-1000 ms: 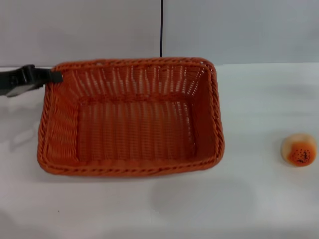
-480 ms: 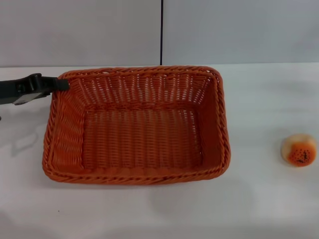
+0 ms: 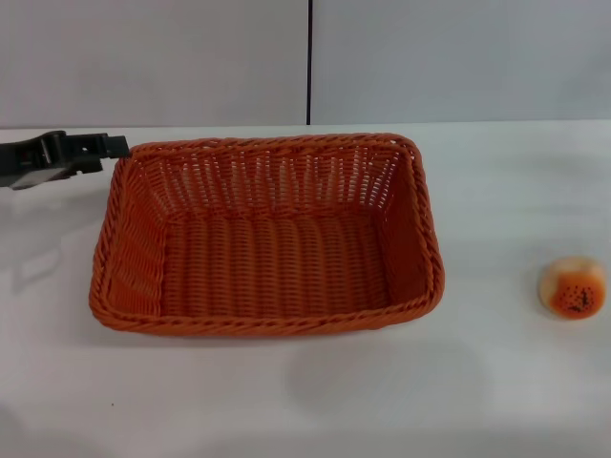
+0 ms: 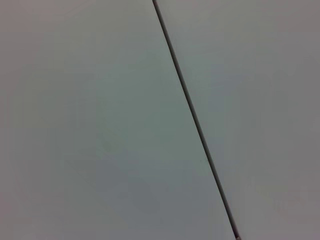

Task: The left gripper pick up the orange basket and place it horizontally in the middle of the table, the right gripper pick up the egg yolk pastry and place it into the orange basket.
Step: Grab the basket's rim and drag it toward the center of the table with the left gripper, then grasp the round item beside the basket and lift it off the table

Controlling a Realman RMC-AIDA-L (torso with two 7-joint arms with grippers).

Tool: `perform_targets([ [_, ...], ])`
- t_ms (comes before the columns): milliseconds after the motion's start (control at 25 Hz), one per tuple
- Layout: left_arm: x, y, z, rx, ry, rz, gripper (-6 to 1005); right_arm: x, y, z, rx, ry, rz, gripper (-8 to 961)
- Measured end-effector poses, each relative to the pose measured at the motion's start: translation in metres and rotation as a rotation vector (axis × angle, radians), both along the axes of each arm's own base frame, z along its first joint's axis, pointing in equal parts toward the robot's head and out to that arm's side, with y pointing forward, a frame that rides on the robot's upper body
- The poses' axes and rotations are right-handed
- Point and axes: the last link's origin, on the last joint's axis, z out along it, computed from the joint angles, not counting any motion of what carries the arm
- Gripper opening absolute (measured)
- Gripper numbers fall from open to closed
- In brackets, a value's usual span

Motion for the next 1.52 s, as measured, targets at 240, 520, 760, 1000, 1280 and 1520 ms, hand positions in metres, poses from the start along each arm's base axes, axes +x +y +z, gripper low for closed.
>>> perform_targets([
  [240,-0.013,0.007,0.02,0.094,0.072,-0.007,685,-0.001,0.001,0.0,-0.002,-0.002,0.0,623],
  [520,-0.007,0.002,0.048,0.44,0.004,-0.233,713,-0.002,0.002,0.002,-0.023,0.013,0.028,626],
  [760,0.001,-0.008,0.049,0.684,-0.098,-0.422,712,-0.007,0.003,0.01,-0.109,0.088,0.122,628],
  [1000,0.014,-0.021,0.032,0.916,-0.099,-0.65,711,-0.018,0.011,0.03,-0.355,0.148,0.245,630],
  [1280,0.016,-0.029,0.022,1.024,-0.076,-0.714,710,-0.033,0.022,0.053,-0.827,0.096,0.223,632],
  [1520,0.015,-0.031,0.014,1.031,-0.078,-0.704,710,-0.06,0.027,0.072,-1.1,-0.031,0.151,634],
])
